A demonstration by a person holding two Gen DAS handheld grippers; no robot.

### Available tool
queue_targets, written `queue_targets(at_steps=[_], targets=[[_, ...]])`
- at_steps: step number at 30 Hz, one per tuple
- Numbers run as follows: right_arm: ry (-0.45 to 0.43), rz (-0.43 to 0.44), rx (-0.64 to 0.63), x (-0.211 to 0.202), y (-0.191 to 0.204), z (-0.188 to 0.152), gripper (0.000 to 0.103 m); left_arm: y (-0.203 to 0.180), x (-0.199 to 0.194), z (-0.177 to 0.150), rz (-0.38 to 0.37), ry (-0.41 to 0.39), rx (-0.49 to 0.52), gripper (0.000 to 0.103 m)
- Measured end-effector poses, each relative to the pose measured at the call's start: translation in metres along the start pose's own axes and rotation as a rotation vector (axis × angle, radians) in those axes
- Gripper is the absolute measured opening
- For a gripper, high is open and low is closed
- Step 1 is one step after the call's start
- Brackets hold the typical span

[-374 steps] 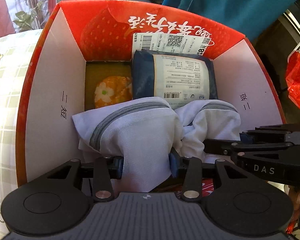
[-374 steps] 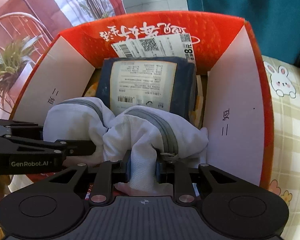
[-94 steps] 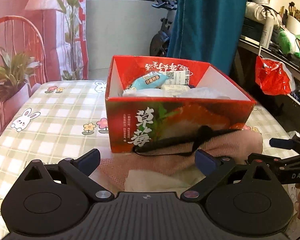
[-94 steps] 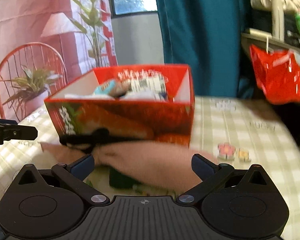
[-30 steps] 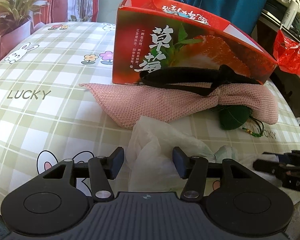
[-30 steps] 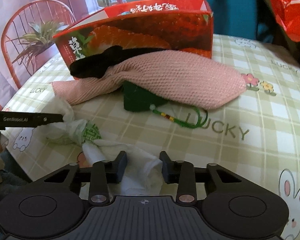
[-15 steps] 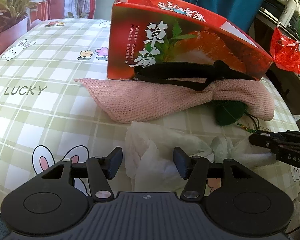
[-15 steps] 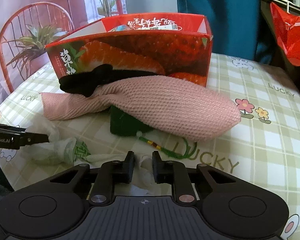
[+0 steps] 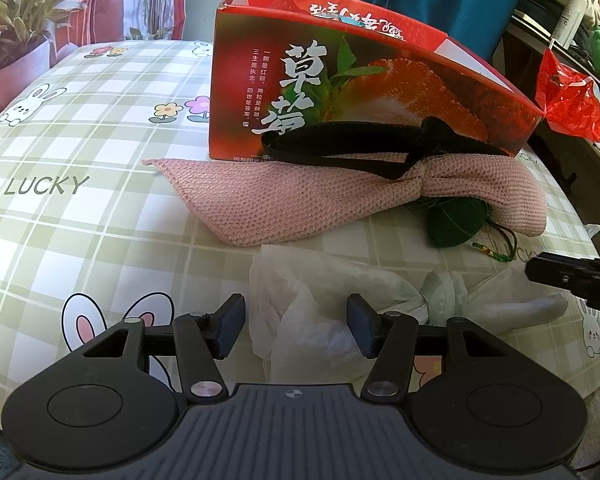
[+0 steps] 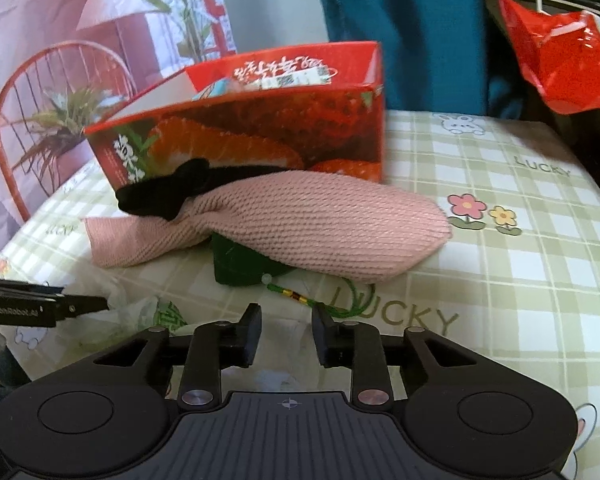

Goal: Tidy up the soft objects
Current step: 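Grasp the white plastic bag with the right tool while the left tool grasps it, then lift the white plastic bag with both tools into the red box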

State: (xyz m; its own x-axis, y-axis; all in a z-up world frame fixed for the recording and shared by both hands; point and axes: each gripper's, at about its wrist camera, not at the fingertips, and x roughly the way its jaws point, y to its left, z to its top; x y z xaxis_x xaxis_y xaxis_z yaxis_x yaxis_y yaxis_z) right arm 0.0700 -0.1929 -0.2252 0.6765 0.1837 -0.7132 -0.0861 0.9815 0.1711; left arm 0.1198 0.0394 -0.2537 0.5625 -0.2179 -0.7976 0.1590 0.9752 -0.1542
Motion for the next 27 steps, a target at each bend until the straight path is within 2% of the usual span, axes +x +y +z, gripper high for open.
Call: queue_targets(at_steps=[6,12,19,23,25,26,27], targets=[[0.011,0.030,0.069,-0.010,-0.007,-0.004,0.036,0.001,0.000,0.001,0.002,0.000,0.003,0.059],[0.047,0.035,0.084,-0.001,-0.005,-0.010,0.046,0.003,0.001,0.001,-0.005,0.001,0.003,0.059],[0.091,0.054,0.115,0.011,-0.006,-0.021,0.048,-0.004,0.002,0.000,-0.022,0.011,0.047,0.063],[0.095,0.049,0.109,0.011,-0.005,-0.020,0.045,-0.003,0.002,0.000,-0.023,0.012,0.044,0.062],[0.096,0.042,0.107,0.010,-0.005,-0.020,0.039,-0.003,0.002,0.000,-0.036,0.011,0.043,0.053],[0.095,0.038,0.106,0.010,-0.005,-0.020,0.032,-0.004,0.001,-0.001,-0.042,0.010,0.042,0.051],[0.091,0.035,0.107,0.009,-0.006,-0.020,0.025,-0.005,0.000,-0.001,-0.042,0.006,0.047,0.044]])
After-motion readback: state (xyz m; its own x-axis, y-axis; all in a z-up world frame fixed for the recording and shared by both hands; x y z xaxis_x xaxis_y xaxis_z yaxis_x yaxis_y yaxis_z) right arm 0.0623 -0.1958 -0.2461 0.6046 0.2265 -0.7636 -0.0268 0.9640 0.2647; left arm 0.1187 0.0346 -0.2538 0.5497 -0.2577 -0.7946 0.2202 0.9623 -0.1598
